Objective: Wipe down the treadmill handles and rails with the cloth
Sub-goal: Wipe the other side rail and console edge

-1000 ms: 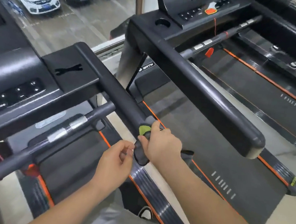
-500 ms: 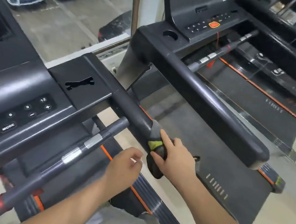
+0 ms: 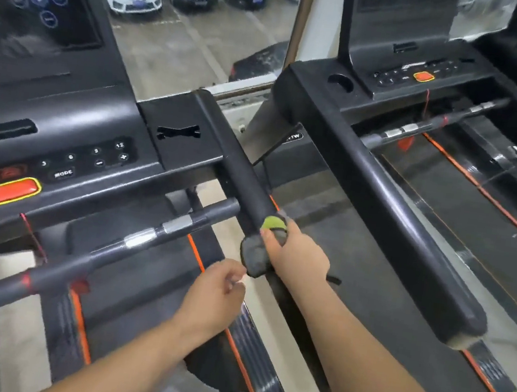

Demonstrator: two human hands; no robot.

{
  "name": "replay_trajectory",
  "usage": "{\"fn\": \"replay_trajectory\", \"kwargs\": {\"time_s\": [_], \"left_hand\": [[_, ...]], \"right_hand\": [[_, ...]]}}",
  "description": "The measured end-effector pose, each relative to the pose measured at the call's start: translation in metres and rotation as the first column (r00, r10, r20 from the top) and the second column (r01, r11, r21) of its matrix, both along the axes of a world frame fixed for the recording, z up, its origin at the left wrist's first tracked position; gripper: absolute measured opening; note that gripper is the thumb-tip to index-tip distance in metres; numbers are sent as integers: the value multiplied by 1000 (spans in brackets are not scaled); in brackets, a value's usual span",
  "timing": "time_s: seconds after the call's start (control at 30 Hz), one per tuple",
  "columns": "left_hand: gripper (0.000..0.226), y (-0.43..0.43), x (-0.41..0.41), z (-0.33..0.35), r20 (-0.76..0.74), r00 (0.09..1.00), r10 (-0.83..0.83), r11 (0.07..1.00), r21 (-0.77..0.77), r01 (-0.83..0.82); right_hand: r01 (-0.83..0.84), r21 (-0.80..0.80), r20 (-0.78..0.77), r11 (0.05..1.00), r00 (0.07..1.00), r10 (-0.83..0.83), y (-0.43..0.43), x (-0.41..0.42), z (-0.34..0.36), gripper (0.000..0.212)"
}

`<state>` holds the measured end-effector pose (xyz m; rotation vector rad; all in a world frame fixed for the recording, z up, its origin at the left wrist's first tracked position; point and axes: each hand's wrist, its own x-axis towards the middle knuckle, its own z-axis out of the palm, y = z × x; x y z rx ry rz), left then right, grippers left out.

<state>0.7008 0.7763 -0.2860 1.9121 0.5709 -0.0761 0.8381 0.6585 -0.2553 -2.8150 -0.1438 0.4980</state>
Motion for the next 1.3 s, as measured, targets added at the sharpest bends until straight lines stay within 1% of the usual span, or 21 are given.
{"fn": "replay_trajectory", "kwargs": {"time_s": [0.07,0.17,0.23,0.3,0.33,0.37,0.43,0.5,0.53,0.6,0.67,0.73,0.77,0.83,0.9,0.97,1.03,1.1,1.17,1.23,1.3], "left_hand": [[34,-8,-13,4,12,997,76,997,-13,-76],[38,-31,-27,7,93,976,198,980,5,-199],[38,-59,-32,9,149,966,209,977,5,-212],[36,-95,-37,14,200,959,203,979,-56,-195],[35,-112,-39,19,221,953,206,977,-96,-188],[35,-128,-41,25,221,952,210,974,-136,-183],[30,-153,-41,36,173,961,215,961,-210,-177],[25,-167,-35,41,79,972,219,941,-280,-190],[27,-171,-29,39,32,976,217,929,-313,-197],[59,-177,-11,29,-51,971,232,917,-322,-236],[89,-179,11,16,-139,939,314,902,-265,-341],[107,-174,35,9,-222,894,389,874,-218,-435],[110,-168,47,8,-266,868,420,854,-208,-477],[104,-146,71,10,-342,802,491,794,-205,-573],[89,-113,97,10,-362,750,554,752,-170,-637],[87,-72,125,9,-325,742,586,751,-126,-648],[94,-39,148,7,-324,713,622,717,-128,-685],[97,-27,160,2,-352,677,647,673,-153,-723],[89,-38,152,-3,-305,696,650,678,-181,-713],[80,-66,126,-11,-212,722,659,689,-215,-692],[85,-101,95,-14,-202,750,630,713,-234,-661]], "right_hand": [[-30,55,-20,998,999,31,1,1,1,69],[-157,-10,126,988,980,157,-26,-25,1,69],[-265,-33,222,964,938,265,-57,-53,-4,70],[-364,3,253,931,901,351,-88,-76,-5,72],[-378,58,225,924,907,357,-101,-81,-3,70],[-366,117,154,923,925,347,-112,-81,5,65],[-299,278,-75,913,941,331,-129,-71,23,52],[-161,470,-224,868,929,293,-134,-55,37,37],[-79,540,-258,838,932,255,-132,-48,43,33],[36,608,-290,793,940,180,-126,-34,46,34],[73,613,-275,787,953,126,-118,-20,43,31],[13,550,-152,835,985,85,-108,-5,38,27],[-24,484,-84,875,994,74,-103,1,34,30],[-68,340,7,938,998,69,-93,10,28,35],[-65,296,30,953,998,58,-82,20,25,34],[-20,335,11,942,1000,17,-74,31,20,25],[57,391,-61,919,998,-36,-69,37,14,16],[116,420,-133,900,989,-65,-68,39,8,19],[161,421,-190,893,978,-87,-70,35,2,19],[187,432,-199,882,974,-110,-76,28,-2,26],[206,454,-199,867,972,-127,-81,21,-2,28]]}}
